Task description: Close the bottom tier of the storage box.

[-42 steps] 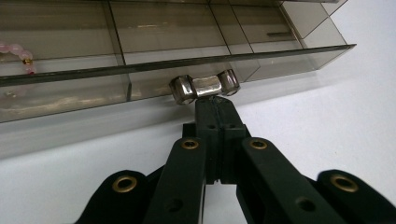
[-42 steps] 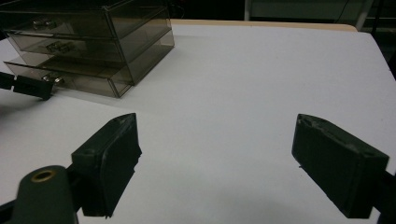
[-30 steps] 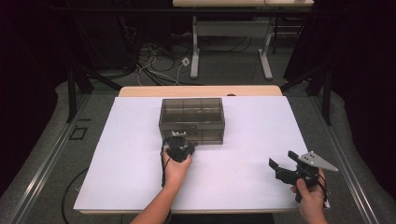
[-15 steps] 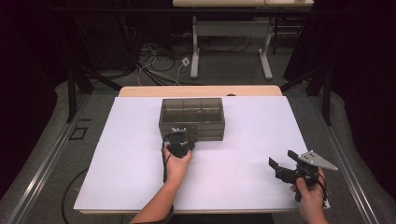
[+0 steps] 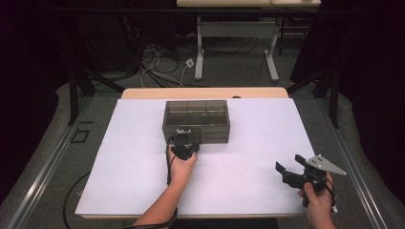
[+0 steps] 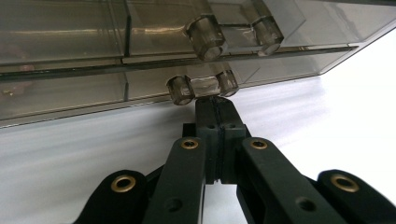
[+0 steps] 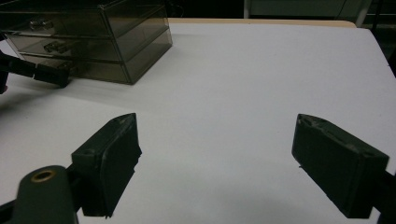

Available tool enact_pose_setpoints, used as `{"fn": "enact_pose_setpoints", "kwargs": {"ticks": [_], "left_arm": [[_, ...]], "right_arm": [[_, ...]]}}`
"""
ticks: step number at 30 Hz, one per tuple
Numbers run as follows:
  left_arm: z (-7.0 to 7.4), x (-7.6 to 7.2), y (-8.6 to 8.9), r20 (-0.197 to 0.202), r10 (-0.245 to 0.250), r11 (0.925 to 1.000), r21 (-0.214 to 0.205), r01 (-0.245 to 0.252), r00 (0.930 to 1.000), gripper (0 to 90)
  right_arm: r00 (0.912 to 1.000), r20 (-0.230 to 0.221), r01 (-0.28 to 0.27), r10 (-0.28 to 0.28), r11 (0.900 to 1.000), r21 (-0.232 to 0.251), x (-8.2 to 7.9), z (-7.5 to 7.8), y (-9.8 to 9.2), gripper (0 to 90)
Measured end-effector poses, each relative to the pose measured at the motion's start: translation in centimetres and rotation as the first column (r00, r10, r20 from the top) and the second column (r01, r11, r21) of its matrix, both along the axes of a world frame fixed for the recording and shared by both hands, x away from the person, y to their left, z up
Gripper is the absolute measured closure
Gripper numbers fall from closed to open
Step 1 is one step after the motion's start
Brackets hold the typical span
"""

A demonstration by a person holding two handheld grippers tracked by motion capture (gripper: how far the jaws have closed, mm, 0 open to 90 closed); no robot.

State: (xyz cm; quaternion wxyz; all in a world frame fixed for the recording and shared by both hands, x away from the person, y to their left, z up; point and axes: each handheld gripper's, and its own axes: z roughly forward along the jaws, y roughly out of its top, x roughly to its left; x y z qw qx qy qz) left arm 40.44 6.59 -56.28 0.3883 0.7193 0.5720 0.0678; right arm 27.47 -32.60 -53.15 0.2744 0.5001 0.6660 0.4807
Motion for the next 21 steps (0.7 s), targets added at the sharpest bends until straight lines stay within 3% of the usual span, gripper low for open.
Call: {"fn": "enact_pose_setpoints", "kwargs": {"ticks": [8, 15, 18, 20, 21], "left_arm": [[0.3, -0.6, 0.3, 0.009, -0.022, 0.9998, 0.000, 0.022, 0.9997, 84.0], [1.0, -1.5, 1.2, 0.019, -0.072, 0.9974, 0.007, 0.072, 0.9972, 73.7], [1.4, -2.1, 1.7, 0.052, -0.079, 0.9967, 0.020, 0.078, 0.9955, 66.3], [1.6, -2.3, 2.0, 0.065, -0.097, 0.9952, 0.021, 0.095, 0.9932, 55.6], [1.7, -2.7, 2.2, 0.091, -0.103, 0.9947, 0.021, 0.101, 0.9906, 53.5]], "right_arm": [[0.9999, 0.003, 0.010, -0.010, 0.9999, 0.005, 0.0, 0.0, -0.1, 14.4], [1.0000, 0.001, 0.007, -0.007, 0.9999, 0.009, 0.1, 0.0, -0.1, 14.4], [1.0000, -0.002, 0.008, -0.008, 1.0000, 0.006, 0.1, 0.0, -0.2, 14.4], [1.0000, 0.003, 0.007, -0.007, 1.0000, 0.007, 0.1, 0.0, -0.1, 14.4], [1.0000, 0.003, 0.007, -0.007, 1.0000, 0.006, 0.1, 0.0, -0.1, 14.4]]}}
